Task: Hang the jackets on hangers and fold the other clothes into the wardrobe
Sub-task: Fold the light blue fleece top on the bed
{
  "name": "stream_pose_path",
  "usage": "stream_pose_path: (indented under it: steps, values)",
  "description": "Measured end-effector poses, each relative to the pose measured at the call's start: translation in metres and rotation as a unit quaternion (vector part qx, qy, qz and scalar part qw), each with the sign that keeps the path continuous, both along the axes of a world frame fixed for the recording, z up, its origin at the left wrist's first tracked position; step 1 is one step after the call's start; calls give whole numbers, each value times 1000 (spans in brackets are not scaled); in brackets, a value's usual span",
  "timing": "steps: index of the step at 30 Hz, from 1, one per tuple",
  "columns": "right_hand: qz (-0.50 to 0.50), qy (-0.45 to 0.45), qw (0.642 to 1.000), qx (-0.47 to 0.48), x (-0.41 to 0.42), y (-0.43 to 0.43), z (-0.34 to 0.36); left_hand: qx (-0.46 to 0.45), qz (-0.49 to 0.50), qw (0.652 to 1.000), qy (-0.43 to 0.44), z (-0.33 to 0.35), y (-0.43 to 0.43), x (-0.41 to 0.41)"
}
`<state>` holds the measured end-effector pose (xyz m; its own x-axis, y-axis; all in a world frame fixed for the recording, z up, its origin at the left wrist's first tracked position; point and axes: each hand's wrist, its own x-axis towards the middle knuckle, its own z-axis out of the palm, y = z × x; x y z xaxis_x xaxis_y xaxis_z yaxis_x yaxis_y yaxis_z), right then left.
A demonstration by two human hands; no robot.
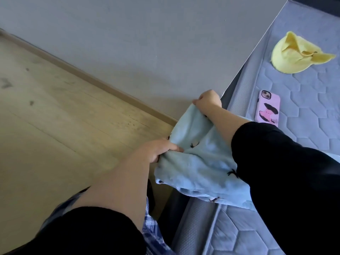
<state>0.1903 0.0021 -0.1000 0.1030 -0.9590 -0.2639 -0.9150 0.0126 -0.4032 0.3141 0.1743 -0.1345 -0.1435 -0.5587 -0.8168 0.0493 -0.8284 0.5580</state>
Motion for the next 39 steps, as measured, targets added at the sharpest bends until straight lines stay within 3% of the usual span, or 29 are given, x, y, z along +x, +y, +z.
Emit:
stream_pose_path:
  steps: [3,5,8,9,11,13,16,18,22,25,28,33,39]
  values:
    - [83,91,991,-43,-4,11,0,47,19,999,1,0,3,1]
    - [148,91,977,-123,-6,32,9,61,45,997,-3,-1,7,1]
    - [234,99,916,-310,-27,68,10,41,55,997,-22,2,7,-2]
    - [267,143,907,-292,-39,78,8,31,55,997,-35,5,8,-3]
    - [298,245,911,-143,-64,96,2,19,59,997,-54,10,10,-8]
    - [272,288,912,-107,-84,104,-2,15,61,995,-80,14,12,-14]
    - [164,191,933,-257,-97,129,6,-9,79,990,-116,20,13,-22]
    - [100,134,942,-291,-113,148,0,-35,96,984,-146,22,12,-26]
    - [43,113,975,-187,-147,175,-23,-76,108,964,-229,29,14,-31]
    - [-105,-49,970,-212,-154,175,-12,-71,101,959,-255,39,17,-32]
    - [-242,-193,941,-137,-166,171,-10,-74,96,958,-261,47,19,-33]
    - [-209,-167,962,-56,-180,166,-13,-93,114,969,-198,63,24,-40]
    - [-106,-58,991,-62,-185,172,-13,-172,126,955,-207,82,32,-51]
